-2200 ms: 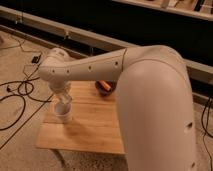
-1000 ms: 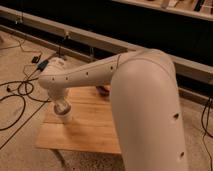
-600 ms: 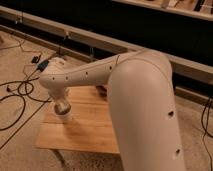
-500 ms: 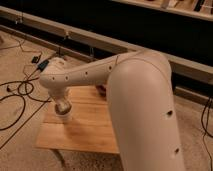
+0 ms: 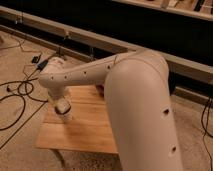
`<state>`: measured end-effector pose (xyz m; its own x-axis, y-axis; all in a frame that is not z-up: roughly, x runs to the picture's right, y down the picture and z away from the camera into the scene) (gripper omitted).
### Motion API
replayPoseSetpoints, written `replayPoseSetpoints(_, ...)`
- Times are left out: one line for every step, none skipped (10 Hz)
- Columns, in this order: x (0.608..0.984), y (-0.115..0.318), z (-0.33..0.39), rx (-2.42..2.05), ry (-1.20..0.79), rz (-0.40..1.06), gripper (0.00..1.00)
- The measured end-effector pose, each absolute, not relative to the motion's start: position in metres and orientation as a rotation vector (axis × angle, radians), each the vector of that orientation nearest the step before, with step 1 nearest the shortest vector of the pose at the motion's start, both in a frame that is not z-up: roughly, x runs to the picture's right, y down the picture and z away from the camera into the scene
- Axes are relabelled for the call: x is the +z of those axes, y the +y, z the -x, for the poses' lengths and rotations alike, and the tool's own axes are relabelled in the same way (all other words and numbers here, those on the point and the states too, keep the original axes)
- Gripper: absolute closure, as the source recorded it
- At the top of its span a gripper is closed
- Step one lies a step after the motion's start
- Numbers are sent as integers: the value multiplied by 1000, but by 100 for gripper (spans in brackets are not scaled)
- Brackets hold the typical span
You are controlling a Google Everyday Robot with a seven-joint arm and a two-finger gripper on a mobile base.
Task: Place the white sponge in the ceramic cup
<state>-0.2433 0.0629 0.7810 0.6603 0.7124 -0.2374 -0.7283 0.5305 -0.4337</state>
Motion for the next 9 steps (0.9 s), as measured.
replayPoseSetpoints(781, 63, 244, 859, 32, 534, 20)
replayPoseSetpoints(780, 63, 244, 860, 33, 535, 20)
replayPoseSetpoints(780, 62, 244, 861, 32, 534, 20)
replayPoseSetpoints(779, 62, 244, 863, 31, 533, 20)
replayPoseSetpoints(779, 61, 244, 865, 31, 533, 20)
replayPoseSetpoints(778, 58, 242, 877, 30, 530, 20)
replayPoseSetpoints(777, 57, 240, 884, 30, 528, 20)
replayPoseSetpoints(777, 56, 238, 891, 31, 527, 20)
replayPoseSetpoints(776, 55, 236, 898, 32, 525, 20)
